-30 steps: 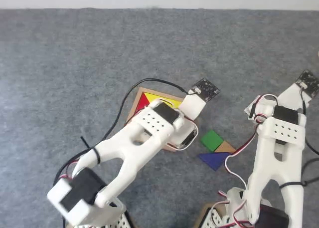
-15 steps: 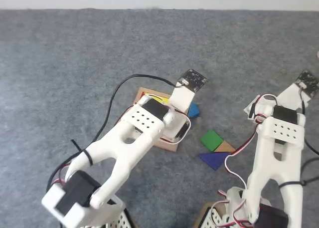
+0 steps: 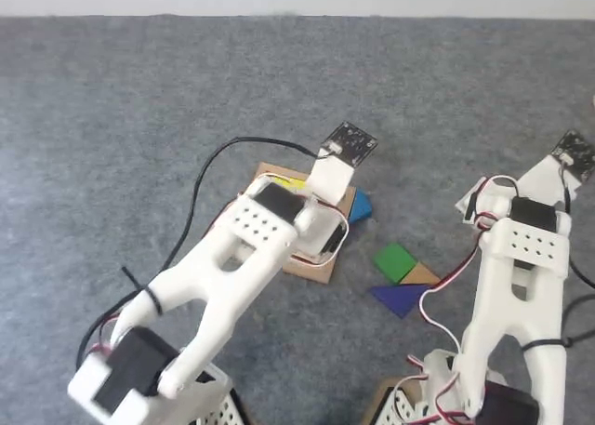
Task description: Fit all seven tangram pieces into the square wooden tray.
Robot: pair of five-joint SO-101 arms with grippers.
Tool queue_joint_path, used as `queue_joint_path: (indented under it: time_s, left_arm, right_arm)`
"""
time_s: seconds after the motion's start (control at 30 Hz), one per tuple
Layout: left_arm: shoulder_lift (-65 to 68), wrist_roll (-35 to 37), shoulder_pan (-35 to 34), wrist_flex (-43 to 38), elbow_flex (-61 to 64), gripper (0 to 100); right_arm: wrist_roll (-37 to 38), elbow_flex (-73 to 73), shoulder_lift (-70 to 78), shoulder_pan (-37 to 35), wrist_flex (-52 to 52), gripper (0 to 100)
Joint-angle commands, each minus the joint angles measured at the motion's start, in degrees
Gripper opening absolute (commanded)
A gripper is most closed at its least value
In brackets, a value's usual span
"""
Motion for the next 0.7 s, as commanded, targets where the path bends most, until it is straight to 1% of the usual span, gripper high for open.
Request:
queue_joint_path:
  time_s: [0.0,0.13,0.23,0.33,0.4,0.47,0.53,0.67]
  left_arm:
    - [-14.24,0.35,0.7,-6.51,7.43,1]
    - [-33.32,0.44,0.53,-16.35,21.49,1]
    - [-46.86,0.09,-0.79,-25.85,32.4,1]
    - [-58.99,0.53,-1.49,-37.27,42.77,1]
    - [-65.85,0.53,-1.23,-42.02,48.13,1]
    - [-71.65,1.93,-1.23,-43.52,51.38,1]
    - [-76.04,5.01,-1.32,-43.43,52.97,1]
    - [-80.35,7.82,-1.23,-43.34,54.73,1]
  right_arm:
    - [1.14,-0.79,-2.77,-0.66,-0.92,8.0]
    - [1.14,-0.79,-2.77,-0.66,-0.92,8.0]
    - [1.14,-0.79,-2.77,-0.66,-0.92,8.0]
    - [1.14,-0.79,-2.77,-0.66,-0.92,8.0]
    - [1.14,-0.79,-2.77,-0.75,-0.92,8.0]
    - [1.14,-0.79,-2.77,-0.75,-0.92,8.0]
    - [1.14,-0.79,-2.77,-0.75,-0.92,8.0]
    - [1.14,-0.79,-2.77,-0.75,-0.92,8.0]
